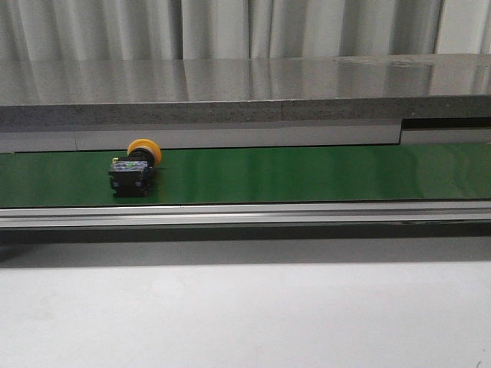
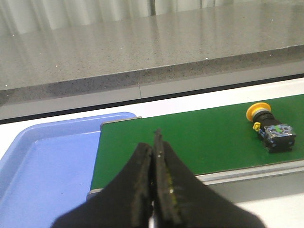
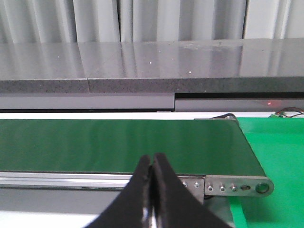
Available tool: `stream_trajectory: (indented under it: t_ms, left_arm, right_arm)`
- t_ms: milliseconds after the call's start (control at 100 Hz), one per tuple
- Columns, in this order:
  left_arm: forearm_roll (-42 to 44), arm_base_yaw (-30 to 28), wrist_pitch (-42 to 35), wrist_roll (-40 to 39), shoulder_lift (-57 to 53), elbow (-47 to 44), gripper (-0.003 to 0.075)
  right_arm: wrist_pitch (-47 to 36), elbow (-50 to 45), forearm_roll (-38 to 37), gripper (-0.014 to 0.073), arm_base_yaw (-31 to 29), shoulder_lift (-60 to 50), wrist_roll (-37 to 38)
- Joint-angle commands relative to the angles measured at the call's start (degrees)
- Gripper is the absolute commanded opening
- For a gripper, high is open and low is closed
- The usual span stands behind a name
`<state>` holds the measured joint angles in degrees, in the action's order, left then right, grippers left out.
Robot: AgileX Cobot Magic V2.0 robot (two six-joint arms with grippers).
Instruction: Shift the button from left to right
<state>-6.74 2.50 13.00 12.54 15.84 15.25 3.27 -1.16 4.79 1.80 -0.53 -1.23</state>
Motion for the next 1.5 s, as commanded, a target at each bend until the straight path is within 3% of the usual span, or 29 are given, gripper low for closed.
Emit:
stream_trajectory:
  t_ms: [0, 210, 590, 800, 1030, 1140, 1360, 1430, 1490]
  left_arm:
    - [-0.7, 0.5, -4.9, -0.1, 0.6, 1.6, -0.0019]
    - [-0.7, 0.5, -4.9, -0.1, 0.6, 1.6, -0.0019]
    - [-0.7, 0.5, -4.9, -0.1, 0.6, 1.6, -0.0019]
    - [-0.7, 0.5, -4.9, -0.1, 0.6, 1.6, -0.0019]
    - [-0.7, 0.5, -4.9, -0.1, 0.6, 1.6, -0.0019]
    - [-0.7, 0.5, -4.9, -0.1, 0.6, 1.6, -0.0019]
    - [-0.7, 0.5, -4.9, -0.1, 0.6, 1.6, -0.0019]
    - [-0.7, 0.5, -4.9, -0.1, 0.6, 1.6, -0.0019]
    - [-0.7, 0.5, -4.9, -0.1, 0.6, 1.6, -0.0019]
  right_arm:
    - [-4.8, 4.4, -0.5, -0.0066, 0.0, -0.6, -0.2]
    - [9.4, 17.1, -0.5, -0.0066, 0.0, 4.8, -0.2]
    - [33.6, 40.4, -0.5, -0.0066, 0.0, 30.8, -0.2]
    - [37.1, 46.3, 2.1, -0.0066, 0.0, 42.4, -0.2]
    - [37.6, 46.4, 4.9, -0.0058, 0.0, 47.4, -0.2]
    - [37.9, 46.4, 4.9, 0.0058, 0.0, 47.8, -0.2]
    - [37.7, 46.4, 4.9, 0.0578, 0.0, 47.8, -0.2]
    - [36.9, 46.4, 4.9, 0.0654, 0.0, 47.8, -0.2]
    - [35.5, 46.4, 5.0, 0.0664, 0.0, 47.8, -0.2]
